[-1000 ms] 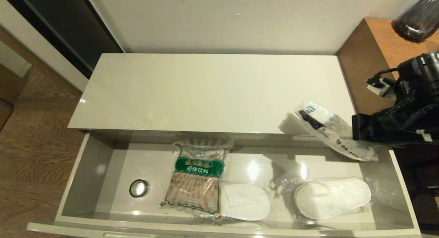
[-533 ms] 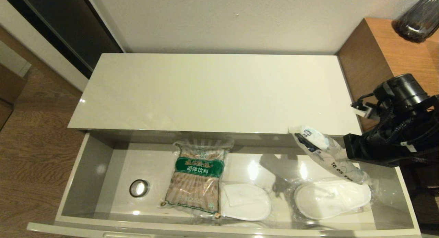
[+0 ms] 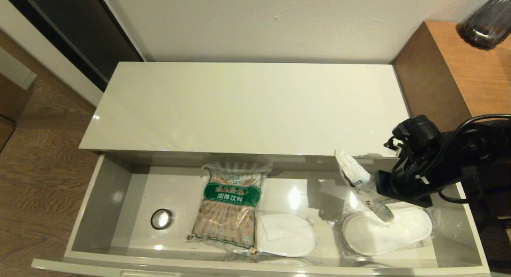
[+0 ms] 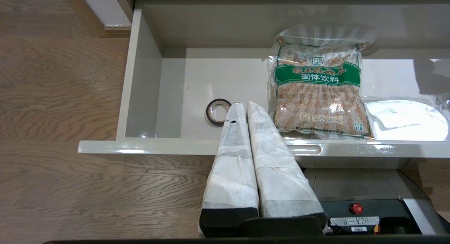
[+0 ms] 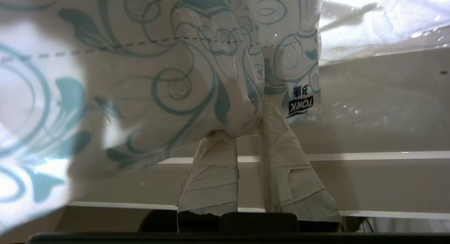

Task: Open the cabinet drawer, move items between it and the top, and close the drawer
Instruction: Put the tissue in the drawer

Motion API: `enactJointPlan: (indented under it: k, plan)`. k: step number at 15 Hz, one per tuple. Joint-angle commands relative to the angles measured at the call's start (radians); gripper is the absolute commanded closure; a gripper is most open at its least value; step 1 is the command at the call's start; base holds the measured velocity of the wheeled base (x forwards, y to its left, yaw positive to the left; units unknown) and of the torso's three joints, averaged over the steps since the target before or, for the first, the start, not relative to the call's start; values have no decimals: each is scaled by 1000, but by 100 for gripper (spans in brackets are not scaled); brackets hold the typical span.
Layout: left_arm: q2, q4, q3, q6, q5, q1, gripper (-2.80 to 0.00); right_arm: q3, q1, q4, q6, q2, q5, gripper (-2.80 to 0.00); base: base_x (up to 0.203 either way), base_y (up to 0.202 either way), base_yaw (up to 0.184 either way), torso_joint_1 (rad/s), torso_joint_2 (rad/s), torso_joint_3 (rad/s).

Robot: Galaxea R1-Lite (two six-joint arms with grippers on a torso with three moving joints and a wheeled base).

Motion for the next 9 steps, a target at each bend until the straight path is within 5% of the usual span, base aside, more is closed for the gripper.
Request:
enactJointPlan:
  k: [1, 5, 6, 9]
  plan:
    - [0, 0, 0, 0, 0, 0, 0, 5, 0, 3, 2, 50, 1, 0, 0, 0, 0, 0, 0, 0]
    - [0, 0, 0, 0, 0, 0, 0, 45, 0, -1, -8, 55, 4, 0, 0, 0, 0, 0, 0, 0]
    - [0, 0, 0, 0, 0, 0, 0, 51, 0, -3, -10, 59, -1, -280, 0, 0, 0, 0, 0, 0]
    - [0, 0, 0, 0, 0, 0, 0, 45, -5, -37, -2, 78, -5, -280, 0, 0, 0, 0, 0, 0]
